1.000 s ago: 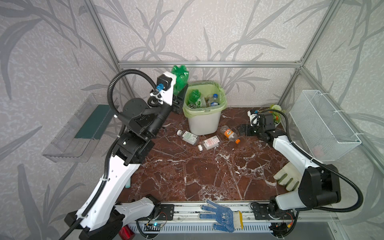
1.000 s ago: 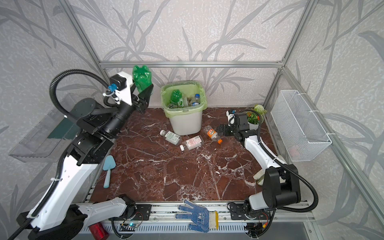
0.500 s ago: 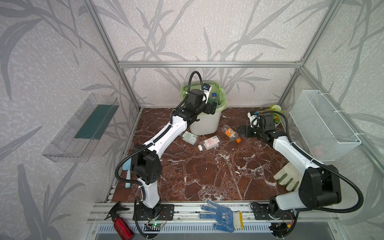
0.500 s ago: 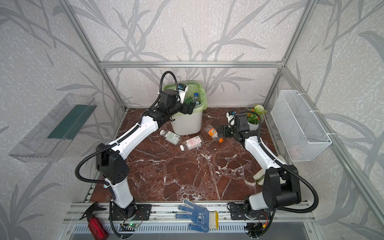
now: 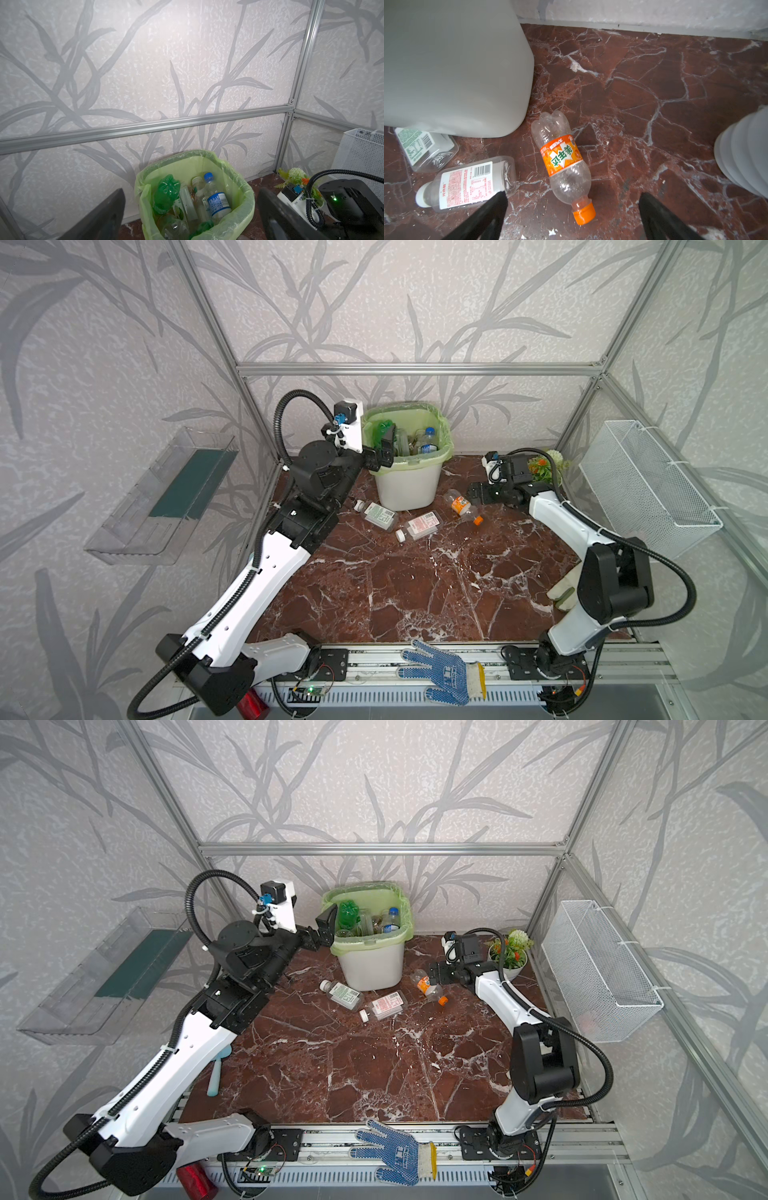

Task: Throw the plastic bottles in the bin
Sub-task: 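Lift the green bottle with the left gripper over the bin and release, then grasp the orange-capped bottle with the right gripper while the left withdraws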

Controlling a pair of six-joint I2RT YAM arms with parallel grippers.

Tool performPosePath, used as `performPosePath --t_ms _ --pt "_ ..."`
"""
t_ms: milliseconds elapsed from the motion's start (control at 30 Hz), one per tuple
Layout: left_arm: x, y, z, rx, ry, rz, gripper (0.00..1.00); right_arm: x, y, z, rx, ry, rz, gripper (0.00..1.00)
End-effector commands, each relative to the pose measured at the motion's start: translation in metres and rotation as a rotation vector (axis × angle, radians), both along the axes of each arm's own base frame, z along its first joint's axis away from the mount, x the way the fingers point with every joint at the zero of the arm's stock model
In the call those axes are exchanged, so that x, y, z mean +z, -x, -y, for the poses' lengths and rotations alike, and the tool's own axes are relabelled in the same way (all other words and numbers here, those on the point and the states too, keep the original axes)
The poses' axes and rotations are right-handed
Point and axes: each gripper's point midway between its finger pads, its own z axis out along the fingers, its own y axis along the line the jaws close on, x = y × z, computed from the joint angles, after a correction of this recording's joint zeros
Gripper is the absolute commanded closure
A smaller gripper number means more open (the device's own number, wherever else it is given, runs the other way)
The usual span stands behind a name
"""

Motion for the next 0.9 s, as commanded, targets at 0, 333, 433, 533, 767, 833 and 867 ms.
performPosePath --t_ms 0,333,433,533,767,833,867 --pt "-0.060 -0.003 -0.025 0.113 -0.037 -0.130 0.01 -0.026 -0.003 -0.007 0.066 0.133 -0.072 0.02" --pt "-0.190 0.032 -0.083 0.270 0.027 -0.384 0.01 -0.086 -0.015 -0.040 0.176 0.283 -0.259 0.10" --pt "-0.213 0.040 -0.088 0.277 0.031 -0.433 0.01 -0.101 -0.017 -0.037 0.150 0.327 -0.339 0.19" --pt "-0.228 0.044 -0.091 0.286 0.022 -0.466 0.01 -0.112 -0.017 -0.038 0.149 0.346 -0.383 0.29" --pt "-0.244 0.042 -0.092 0.294 0.034 -0.499 0.01 -0.082 -0.019 -0.038 0.116 0.309 -0.315 0.52" --pt "-0.249 0.040 -0.091 0.296 0.042 -0.508 0.01 -0.057 -0.020 -0.036 0.098 0.299 -0.274 0.54" --pt "-0.253 0.039 -0.091 0.298 0.045 -0.516 0.01 -0.041 -0.020 -0.035 0.091 0.284 -0.242 0.55"
